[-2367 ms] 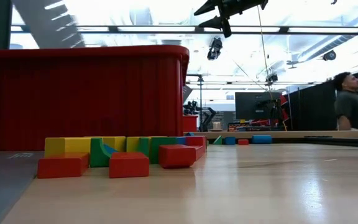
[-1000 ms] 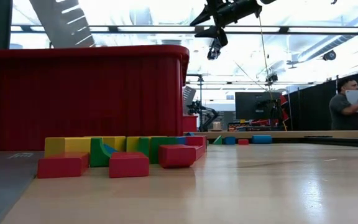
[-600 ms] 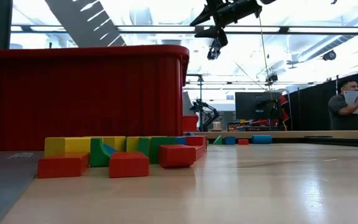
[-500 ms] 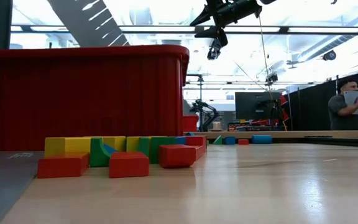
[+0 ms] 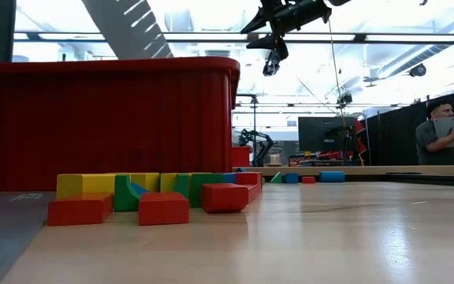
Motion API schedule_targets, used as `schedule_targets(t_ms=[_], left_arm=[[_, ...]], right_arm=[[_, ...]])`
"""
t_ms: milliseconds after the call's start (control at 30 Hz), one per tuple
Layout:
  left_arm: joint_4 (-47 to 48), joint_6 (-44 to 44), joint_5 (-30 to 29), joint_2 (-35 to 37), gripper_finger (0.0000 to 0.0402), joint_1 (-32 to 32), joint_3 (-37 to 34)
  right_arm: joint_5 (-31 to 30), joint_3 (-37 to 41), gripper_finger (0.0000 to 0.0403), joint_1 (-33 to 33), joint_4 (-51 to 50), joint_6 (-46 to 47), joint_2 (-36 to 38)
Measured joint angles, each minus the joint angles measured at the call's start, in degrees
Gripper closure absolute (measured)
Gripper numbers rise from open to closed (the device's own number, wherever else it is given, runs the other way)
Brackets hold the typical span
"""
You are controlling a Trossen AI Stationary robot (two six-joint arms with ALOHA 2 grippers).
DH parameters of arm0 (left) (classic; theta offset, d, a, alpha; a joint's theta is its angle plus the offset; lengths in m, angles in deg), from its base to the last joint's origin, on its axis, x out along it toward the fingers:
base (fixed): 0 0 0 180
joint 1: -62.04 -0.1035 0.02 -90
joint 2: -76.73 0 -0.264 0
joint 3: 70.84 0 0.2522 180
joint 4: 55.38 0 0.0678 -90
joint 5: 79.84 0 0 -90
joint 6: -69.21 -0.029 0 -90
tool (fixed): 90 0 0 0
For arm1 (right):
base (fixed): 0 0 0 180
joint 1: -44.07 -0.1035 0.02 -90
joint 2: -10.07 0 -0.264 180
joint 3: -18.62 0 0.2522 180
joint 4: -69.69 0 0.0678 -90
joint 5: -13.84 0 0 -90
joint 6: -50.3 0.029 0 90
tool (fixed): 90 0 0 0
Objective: Sort blocks
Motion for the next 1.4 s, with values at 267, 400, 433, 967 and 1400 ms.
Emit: schedule_targets(t_ms=[267,400,433,967,1400], left_arm=[[-2.2,15.8,1.0,5.3,0.0401,-0.2,-14.7],[-7.7,18.5,0.8,6.7,0.0401,-0.2,-21.9],[-8.6,19.0,0.8,6.9,0.0401,-0.2,-23.5],[5.8,39.9,5.9,5.5,0.0401,-1.0,-34.0],[22.9,52.0,17.5,4.1,0.0401,-3.5,-36.5]], right_arm=[[0.2,0.0,0.0208,-0.4,0.0,0.0,0.0],[0.2,0.0,0.0208,-0.4,-0.1,0.0,0.0],[0.2,0.0,0.0208,-0.4,-0.1,0.0,0.0],[0.2,0.0,0.0208,-0.4,-0.5,-0.7,0.0],[0.1,0.0,0.0208,-0.4,-0.5,-0.9,0.0]])
